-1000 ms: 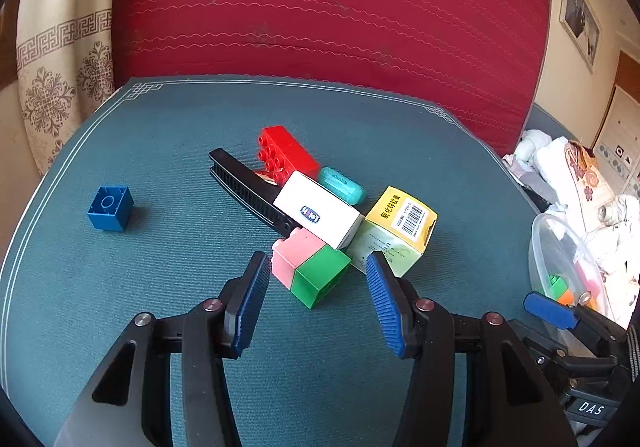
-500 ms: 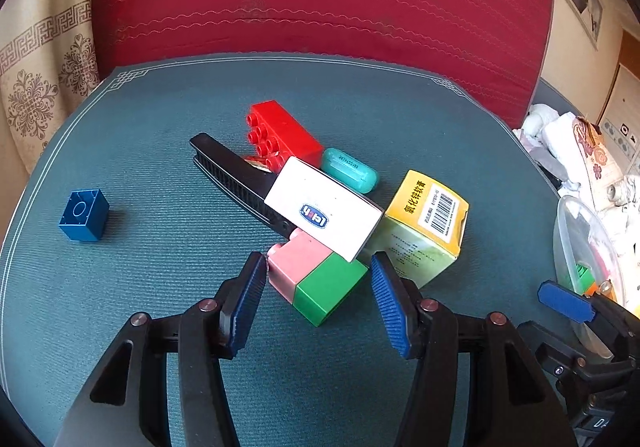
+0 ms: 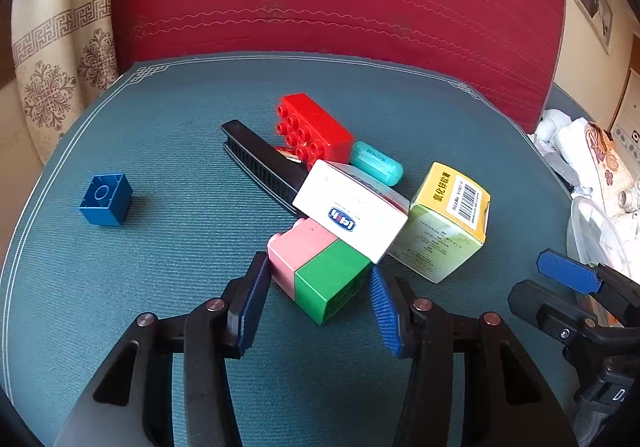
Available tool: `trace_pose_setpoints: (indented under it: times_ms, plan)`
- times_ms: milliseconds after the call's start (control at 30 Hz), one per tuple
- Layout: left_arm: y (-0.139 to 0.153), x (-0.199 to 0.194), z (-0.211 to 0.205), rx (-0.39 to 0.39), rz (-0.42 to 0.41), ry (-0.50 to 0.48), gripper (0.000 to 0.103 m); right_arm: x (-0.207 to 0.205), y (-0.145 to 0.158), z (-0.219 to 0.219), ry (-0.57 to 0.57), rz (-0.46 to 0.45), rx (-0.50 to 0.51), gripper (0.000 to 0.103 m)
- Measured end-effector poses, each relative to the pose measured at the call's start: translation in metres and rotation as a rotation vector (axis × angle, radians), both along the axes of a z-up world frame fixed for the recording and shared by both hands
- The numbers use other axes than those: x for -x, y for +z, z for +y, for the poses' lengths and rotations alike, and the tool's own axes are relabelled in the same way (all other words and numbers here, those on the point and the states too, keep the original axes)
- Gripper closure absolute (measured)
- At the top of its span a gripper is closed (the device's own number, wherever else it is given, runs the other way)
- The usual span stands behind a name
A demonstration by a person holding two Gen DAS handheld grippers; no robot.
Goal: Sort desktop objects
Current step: 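Move the left tool onto the pink-green block while the right tool approaches the yellow box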
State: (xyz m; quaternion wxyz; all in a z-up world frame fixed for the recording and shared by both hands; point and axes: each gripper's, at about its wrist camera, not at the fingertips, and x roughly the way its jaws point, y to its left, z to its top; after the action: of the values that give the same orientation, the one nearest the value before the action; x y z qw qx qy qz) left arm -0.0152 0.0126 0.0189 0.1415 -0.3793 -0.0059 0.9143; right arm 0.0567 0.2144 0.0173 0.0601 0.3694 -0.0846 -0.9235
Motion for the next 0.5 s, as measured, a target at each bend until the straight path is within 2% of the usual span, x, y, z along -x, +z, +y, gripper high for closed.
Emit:
trace_pose_setpoints:
  times_ms: [133,267,500]
  plan:
    - [0.009,-0.009,-0.030,-0.026,0.046,0.096,0.051,0.011,0.001,-0.010,0.014,0.005,-0.015,0.031]
    - [0.016,-0.001,-0.045,-0.040,0.079,0.188,0.051,0.024,-0.004,-0.016,0.022,-0.009,-0.011,0.031]
    - [0.015,-0.005,-0.049,-0.071,0.069,0.209,0.051,0.043,-0.013,-0.025,0.018,-0.027,-0.016,0.031]
